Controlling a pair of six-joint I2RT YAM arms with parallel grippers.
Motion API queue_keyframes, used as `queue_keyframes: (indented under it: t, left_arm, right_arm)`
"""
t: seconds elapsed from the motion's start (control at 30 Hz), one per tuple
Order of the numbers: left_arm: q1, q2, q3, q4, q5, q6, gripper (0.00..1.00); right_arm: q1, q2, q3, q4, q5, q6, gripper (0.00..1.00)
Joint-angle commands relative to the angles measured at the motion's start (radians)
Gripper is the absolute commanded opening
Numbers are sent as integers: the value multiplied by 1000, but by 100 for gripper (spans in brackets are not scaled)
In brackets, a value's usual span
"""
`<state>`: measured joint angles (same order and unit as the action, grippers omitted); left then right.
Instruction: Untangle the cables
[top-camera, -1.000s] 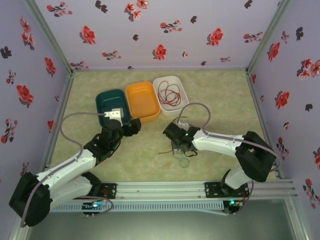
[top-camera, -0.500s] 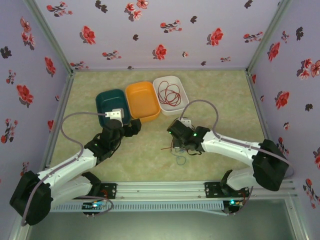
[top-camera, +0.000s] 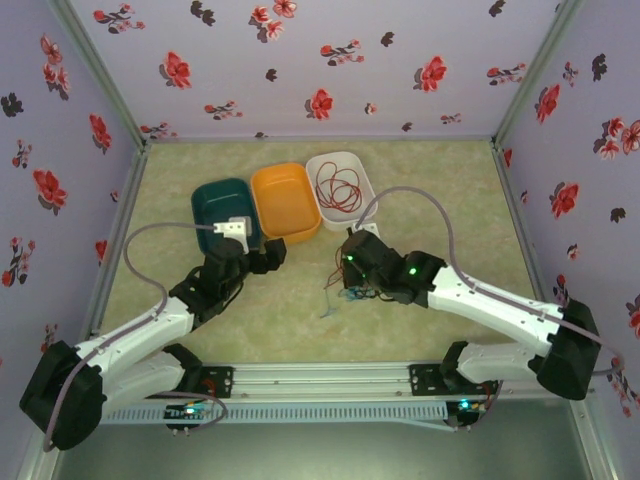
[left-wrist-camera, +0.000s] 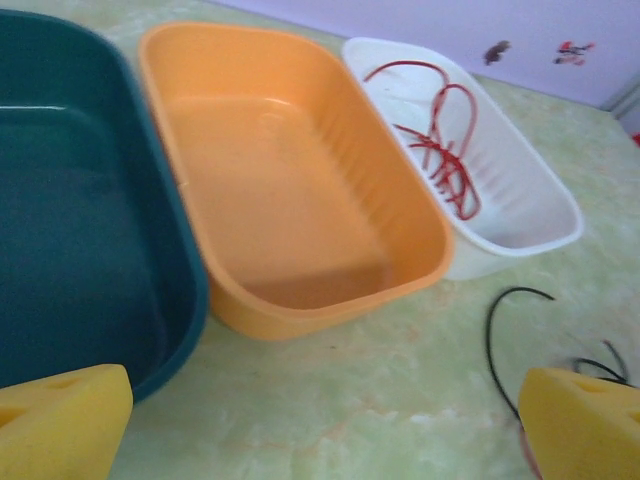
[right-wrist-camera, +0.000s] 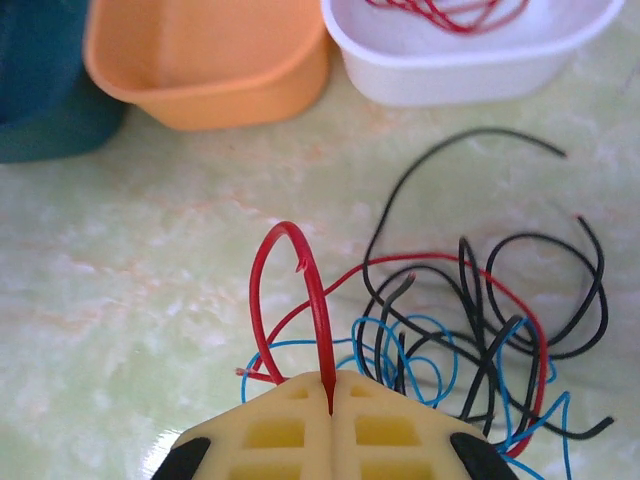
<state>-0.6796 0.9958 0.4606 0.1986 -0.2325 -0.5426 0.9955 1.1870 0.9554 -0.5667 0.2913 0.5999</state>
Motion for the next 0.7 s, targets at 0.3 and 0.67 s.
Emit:
queue_keyframes:
  t: [0.3,0.67]
  left_arm:
    - [-7,13,-19,280,292,91,100]
    - [-123,120,33,399,398,223,100]
  right_arm:
    - [9,-49,103,1,100,-201,0]
    - [11,-81,189,196,215,-366,0]
